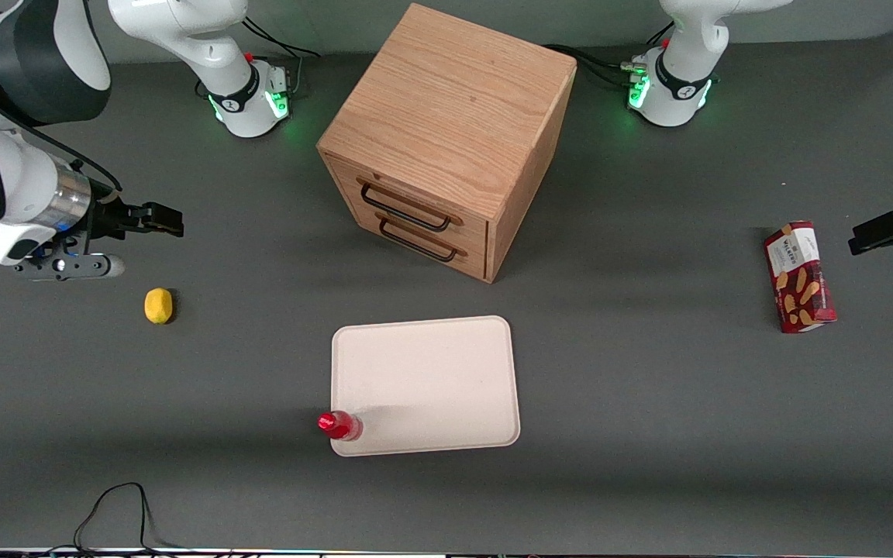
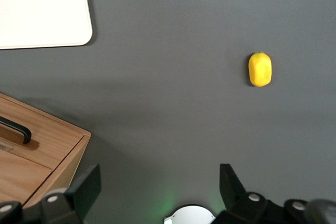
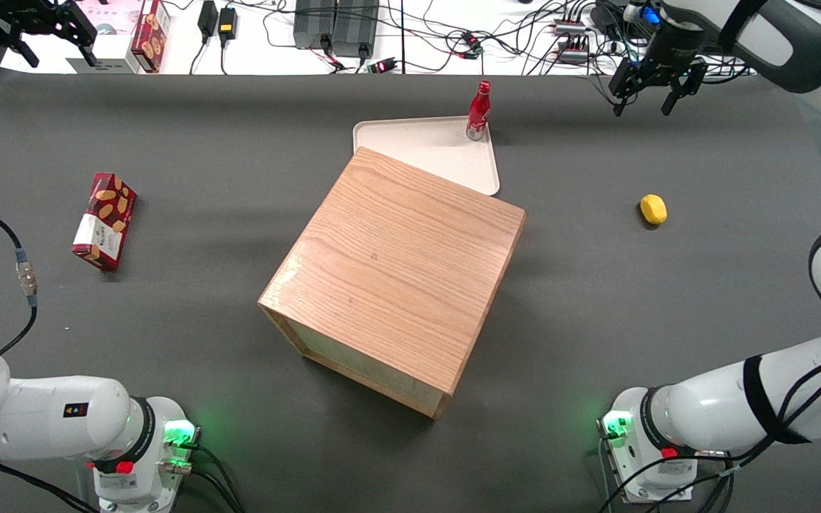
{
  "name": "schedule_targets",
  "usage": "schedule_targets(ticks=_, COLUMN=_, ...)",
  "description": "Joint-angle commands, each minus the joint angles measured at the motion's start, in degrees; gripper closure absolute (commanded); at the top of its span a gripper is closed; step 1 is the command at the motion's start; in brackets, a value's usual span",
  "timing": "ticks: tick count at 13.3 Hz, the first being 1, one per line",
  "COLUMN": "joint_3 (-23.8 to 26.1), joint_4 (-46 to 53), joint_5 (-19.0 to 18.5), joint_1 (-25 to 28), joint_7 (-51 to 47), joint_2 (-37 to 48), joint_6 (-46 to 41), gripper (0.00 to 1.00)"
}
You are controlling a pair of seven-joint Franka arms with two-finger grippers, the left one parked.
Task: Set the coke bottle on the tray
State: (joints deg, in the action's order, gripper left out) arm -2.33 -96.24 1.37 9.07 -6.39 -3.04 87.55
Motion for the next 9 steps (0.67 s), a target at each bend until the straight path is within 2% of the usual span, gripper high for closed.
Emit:
schedule_targets(ticks=1, joint_3=-2.23, joint_4=1.4, joint_5=0.38, joint_1=2.44, joint_7=1.55, joint_2=-0.22, joint_6=-1.15, gripper=0.0)
schedule_targets(ticks=4, joint_3=-5.39, joint_4=4.29, joint_5=0.73, joint_1=3.85, joint_7=1.55, joint_2=-0.65, joint_6=-3.24, gripper=0.0)
schedule_targets(ticks=5, joint_3=-5.49, joint_4=5.44, joint_5=0.74, joint_1=4.02, joint_7=2.86, joint_2=-0.66, joint_6=-6.04, gripper=0.0)
schedule_targets(ticks=9, joint_3=-5.32, joint_4=5.8, joint_5=0.74, joint_1=3.5, joint_7=3.4, joint_2=-1.18, joint_6=-6.34, gripper=0.0)
